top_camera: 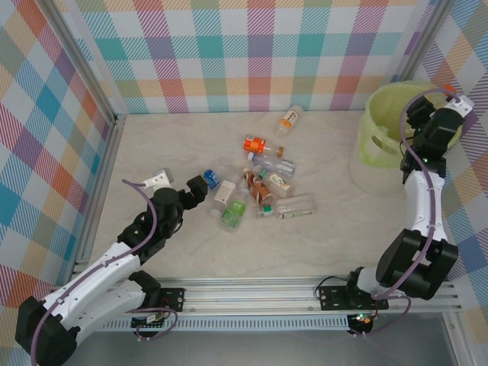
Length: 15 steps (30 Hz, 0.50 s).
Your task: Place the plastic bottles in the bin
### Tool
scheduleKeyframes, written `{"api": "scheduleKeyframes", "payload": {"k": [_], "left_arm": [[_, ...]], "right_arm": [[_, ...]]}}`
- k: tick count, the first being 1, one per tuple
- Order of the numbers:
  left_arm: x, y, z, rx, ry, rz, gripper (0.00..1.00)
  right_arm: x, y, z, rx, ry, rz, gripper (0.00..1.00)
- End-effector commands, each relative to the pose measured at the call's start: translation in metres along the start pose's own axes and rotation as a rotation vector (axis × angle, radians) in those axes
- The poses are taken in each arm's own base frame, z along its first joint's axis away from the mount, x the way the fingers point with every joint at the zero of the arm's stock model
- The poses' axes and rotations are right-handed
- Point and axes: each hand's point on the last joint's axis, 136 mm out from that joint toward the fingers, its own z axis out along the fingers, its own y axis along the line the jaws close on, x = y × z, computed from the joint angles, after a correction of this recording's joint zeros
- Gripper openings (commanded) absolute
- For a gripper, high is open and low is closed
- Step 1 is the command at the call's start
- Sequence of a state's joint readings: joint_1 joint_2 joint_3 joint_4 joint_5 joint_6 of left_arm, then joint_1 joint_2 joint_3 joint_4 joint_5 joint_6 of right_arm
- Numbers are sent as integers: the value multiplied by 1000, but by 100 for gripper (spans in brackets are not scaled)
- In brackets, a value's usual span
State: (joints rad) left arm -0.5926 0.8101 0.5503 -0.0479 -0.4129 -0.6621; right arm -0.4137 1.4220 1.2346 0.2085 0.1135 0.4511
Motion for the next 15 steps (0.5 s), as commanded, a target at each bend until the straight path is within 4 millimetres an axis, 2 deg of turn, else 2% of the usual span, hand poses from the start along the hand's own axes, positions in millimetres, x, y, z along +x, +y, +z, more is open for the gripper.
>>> {"api": "scheduleKeyframes", "payload": {"k": [1, 3, 7, 11, 15], "left_arm": [[-1, 6, 1, -17, -13, -10, 100], [-1, 5, 1, -15, -10, -10, 100], [1, 7, 1, -20, -6, -18, 100], [2, 7, 0, -17, 0, -19, 100], [3, 9, -1, -24, 6, -21, 100]], "right_arm": [[-18, 13, 13, -51, -25, 60, 55], [-19, 14, 15, -37, -30, 65, 59], [-18, 9, 13, 23, -37, 59, 74], [-22, 2, 4, 60, -64, 78, 83], [-26, 8, -7, 27, -73, 42, 93]]}}
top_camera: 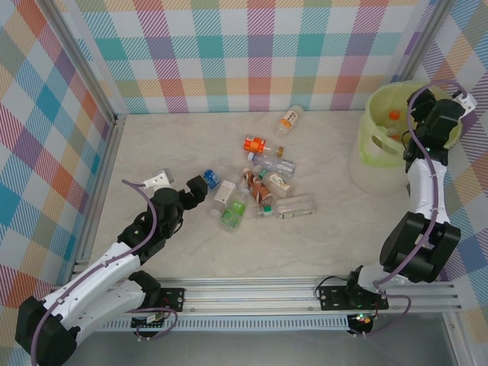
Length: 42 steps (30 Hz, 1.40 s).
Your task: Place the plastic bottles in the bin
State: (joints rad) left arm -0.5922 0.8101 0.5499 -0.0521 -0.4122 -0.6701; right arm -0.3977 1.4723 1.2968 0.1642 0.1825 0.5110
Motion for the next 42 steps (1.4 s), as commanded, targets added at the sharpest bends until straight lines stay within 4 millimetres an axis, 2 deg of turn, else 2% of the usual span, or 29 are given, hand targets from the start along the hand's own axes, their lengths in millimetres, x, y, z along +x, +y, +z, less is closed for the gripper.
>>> {"api": "scheduleKeyframes", "payload": {"k": [1, 4, 10, 15, 19, 23, 28, 33, 36, 38, 42], "left_arm": [[3, 9, 0, -25, 5, -12, 100], [4, 9, 0, -25, 10, -11, 100], [5, 9, 4, -29, 8, -9, 100], [5, 0, 8, -4, 29, -9, 100], [-1, -14, 9, 27, 36, 0, 100], [-5, -17, 11, 30, 29, 16, 100], [-5, -21, 14, 35, 38, 17, 100], [-6, -23, 17, 40, 31, 15, 100], [-6, -24, 19, 42, 33, 18, 100], [-7, -26, 20, 44, 35, 19, 100], [-5, -26, 22, 44, 48, 18, 100]], "right_arm": [[-26, 15, -24, -51, -70, -20, 95], [-23, 28, -38, -123, -49, -54, 100], [-10, 54, -63, -292, 7, -228, 100], [12, 85, -94, -516, 86, -324, 100], [29, 102, -121, -656, 121, -422, 100], [50, 119, -150, -795, 160, -530, 100], [94, 137, -200, -976, 249, -780, 100], [147, 136, -250, -1140, 359, -911, 100], [178, 126, -261, -1165, 440, -984, 100], [200, 117, -258, -1131, 503, -1053, 100], [256, 88, -253, -1053, 689, -1267, 100]]}}
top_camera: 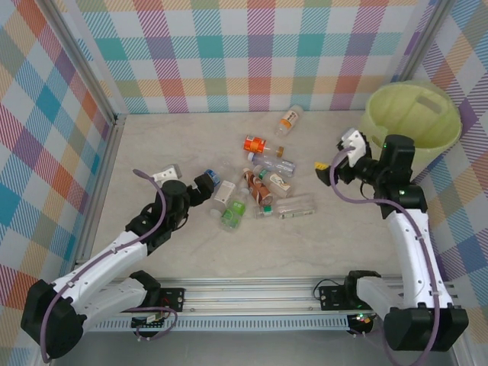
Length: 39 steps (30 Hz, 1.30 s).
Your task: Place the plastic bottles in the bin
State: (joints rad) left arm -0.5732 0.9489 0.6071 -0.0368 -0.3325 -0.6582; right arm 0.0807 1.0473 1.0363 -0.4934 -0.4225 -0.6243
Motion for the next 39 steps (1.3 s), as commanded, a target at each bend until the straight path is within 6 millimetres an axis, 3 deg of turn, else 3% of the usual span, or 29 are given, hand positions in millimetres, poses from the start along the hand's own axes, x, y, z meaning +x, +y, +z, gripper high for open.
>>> {"api": "scheduleKeyframes", "payload": {"k": [1, 6, 11, 22, 27, 34, 37, 39], "left_arm": [[-18, -15, -1, 46, -36, -11, 100], [-12, -13, 3, 35, -11, -8, 100], [-13, -8, 2, 19, -12, -7, 100], [-15, 6, -6, -10, -49, -35, 100], [-13, 3, -6, 5, -32, -25, 100], [-10, 2, -2, 9, -18, -26, 100], [-9, 2, -2, 12, -19, -29, 100], [-8, 3, 0, 9, -16, -29, 100]], "right_arm": [[65, 21, 26, -50, 296, -115, 100], [118, 47, 60, -159, 527, -234, 100], [151, 65, 88, -270, 660, -364, 100], [174, 79, 134, -354, 718, -535, 100], [191, 95, 138, -412, 757, -565, 95], [199, 111, 135, -414, 751, -556, 92], [202, 115, 130, -412, 755, -557, 79], [202, 117, 126, -413, 756, -557, 75]]}}
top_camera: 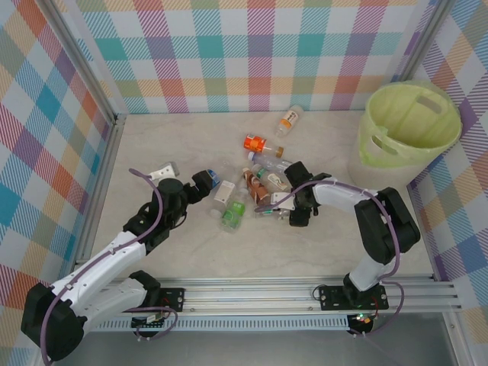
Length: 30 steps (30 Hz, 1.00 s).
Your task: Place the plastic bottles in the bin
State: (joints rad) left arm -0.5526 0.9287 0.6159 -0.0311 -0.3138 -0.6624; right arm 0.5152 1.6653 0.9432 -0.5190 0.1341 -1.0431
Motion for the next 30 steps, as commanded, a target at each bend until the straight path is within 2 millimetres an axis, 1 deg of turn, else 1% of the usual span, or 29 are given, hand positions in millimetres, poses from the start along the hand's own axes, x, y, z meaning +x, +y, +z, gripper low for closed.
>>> {"api": "scheduleKeyframes", "payload": {"k": [1, 8, 12, 17, 21, 23, 28, 30], "left_arm": [[2, 5, 3, -10, 6, -5, 100], [4, 5, 6, -10, 10, -5, 100], [4, 5, 7, -8, 8, -9, 100], [5, 6, 8, -11, 10, -6, 100], [5, 6, 8, -10, 12, -6, 100], [4, 6, 8, -8, 10, -9, 100], [3, 5, 8, -10, 6, -13, 100], [2, 4, 9, -7, 7, -17, 100]], "right_arm": [[1, 17, 0, -35, -3, 3, 74], [5, 23, -14, -12, -2, 16, 62], [7, 33, -19, 5, 11, -8, 57], [7, 38, -30, 36, -13, 21, 52], [-2, 31, -44, 127, -105, 56, 47], [-7, 32, -51, 140, -151, 76, 47], [-21, 33, -77, 193, -292, 107, 45], [-29, 28, -91, 223, -362, 130, 43]]}}
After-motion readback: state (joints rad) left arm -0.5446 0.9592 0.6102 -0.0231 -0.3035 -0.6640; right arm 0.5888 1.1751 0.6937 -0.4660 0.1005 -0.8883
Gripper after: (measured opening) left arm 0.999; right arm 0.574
